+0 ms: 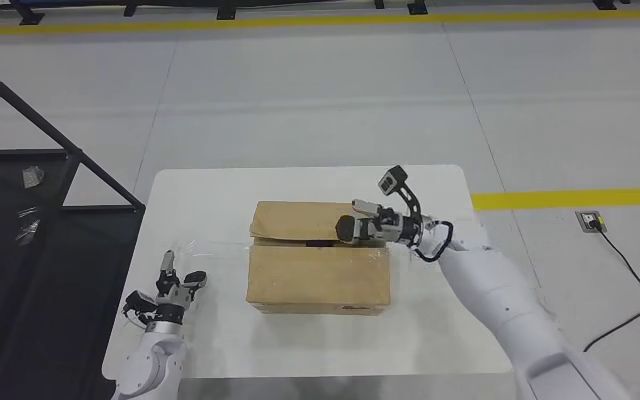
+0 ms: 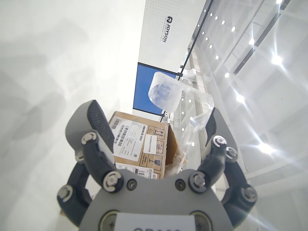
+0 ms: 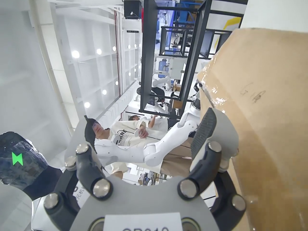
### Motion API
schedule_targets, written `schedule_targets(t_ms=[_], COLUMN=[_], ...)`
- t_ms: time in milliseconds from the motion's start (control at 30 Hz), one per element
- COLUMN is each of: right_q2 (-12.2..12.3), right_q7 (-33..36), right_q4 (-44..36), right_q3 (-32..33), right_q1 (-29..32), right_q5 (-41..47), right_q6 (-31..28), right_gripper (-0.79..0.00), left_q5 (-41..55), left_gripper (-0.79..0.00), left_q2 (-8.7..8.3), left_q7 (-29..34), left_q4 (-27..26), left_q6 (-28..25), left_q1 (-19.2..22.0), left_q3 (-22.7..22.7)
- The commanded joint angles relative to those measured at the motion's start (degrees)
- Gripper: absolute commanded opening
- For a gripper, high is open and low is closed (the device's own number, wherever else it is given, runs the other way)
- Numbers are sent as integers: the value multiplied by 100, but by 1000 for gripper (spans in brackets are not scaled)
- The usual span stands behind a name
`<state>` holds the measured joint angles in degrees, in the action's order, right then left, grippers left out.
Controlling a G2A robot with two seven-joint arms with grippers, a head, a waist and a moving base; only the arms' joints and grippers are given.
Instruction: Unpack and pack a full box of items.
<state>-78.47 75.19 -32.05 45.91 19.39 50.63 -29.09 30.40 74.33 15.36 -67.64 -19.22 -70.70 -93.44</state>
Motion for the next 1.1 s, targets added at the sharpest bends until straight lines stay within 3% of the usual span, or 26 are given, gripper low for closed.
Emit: schedule_targets(t_ms=[0, 233, 533, 1067], right_q2=[-126, -436, -659, -750], right_q7=[1, -332, -692, -797], right_q4=[182, 670, 1055, 1307], right_q3=[-128, -467, -604, -390], right_q1=[-21, -145, -185, -193], right_q5=[-30, -573, -1035, -1135], right_q6=[5, -298, -680, -797], right_gripper=[0, 0, 0, 0], left_q5=[13, 13, -31, 90], left_gripper=[0, 0, 0, 0], left_q2=[2, -1, -7, -19], left_q7=[1, 36, 48, 84], left_q4=[14, 32, 16, -69], left_q6=[-11, -6, 1, -57], left_q1=[0, -19, -43, -211], left_q3=[-3, -22, -49, -190])
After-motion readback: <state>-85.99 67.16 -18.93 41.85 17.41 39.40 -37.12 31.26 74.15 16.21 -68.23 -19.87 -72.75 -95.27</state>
